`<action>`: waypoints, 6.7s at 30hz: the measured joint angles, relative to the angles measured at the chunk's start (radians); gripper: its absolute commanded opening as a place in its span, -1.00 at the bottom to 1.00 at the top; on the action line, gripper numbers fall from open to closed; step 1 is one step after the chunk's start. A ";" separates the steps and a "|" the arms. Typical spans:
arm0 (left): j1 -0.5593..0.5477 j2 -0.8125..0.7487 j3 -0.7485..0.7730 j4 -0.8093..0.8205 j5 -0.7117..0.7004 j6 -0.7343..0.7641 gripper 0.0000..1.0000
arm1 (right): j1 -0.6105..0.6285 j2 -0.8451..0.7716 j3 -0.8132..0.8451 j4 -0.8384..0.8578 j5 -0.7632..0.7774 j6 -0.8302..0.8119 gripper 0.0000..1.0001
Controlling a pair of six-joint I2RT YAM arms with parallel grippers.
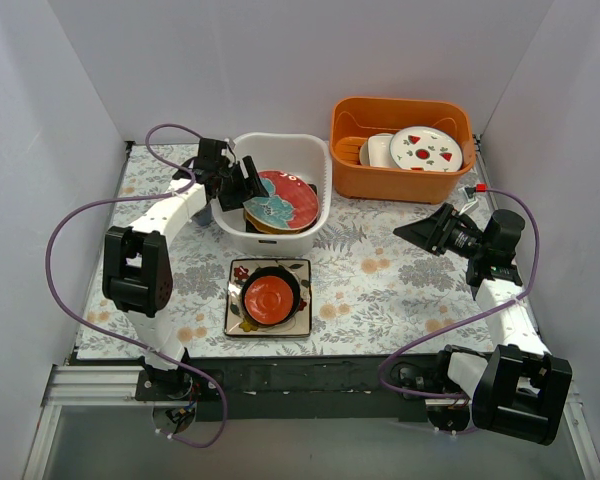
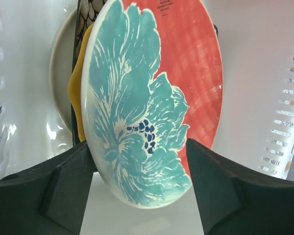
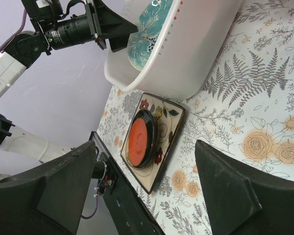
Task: Place the plates into the plastic bin on the countertop
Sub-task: Place the plate in the plastic bin, then pick up the plate at the center of the board.
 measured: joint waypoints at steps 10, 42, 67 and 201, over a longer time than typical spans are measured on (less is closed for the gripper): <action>-0.006 0.000 0.033 -0.058 -0.031 0.014 0.92 | 0.000 0.000 -0.002 -0.005 0.000 -0.004 0.76; -0.053 -0.143 0.138 -0.180 -0.177 0.079 0.96 | 0.049 -0.016 -0.002 -0.105 0.053 -0.061 0.78; -0.103 -0.467 -0.135 -0.187 -0.172 0.034 0.93 | 0.375 -0.094 -0.069 -0.101 0.205 -0.059 0.65; -0.490 -0.809 -1.043 0.304 -0.261 -0.408 -1.00 | 0.886 0.513 -0.009 0.230 0.490 -0.040 -0.97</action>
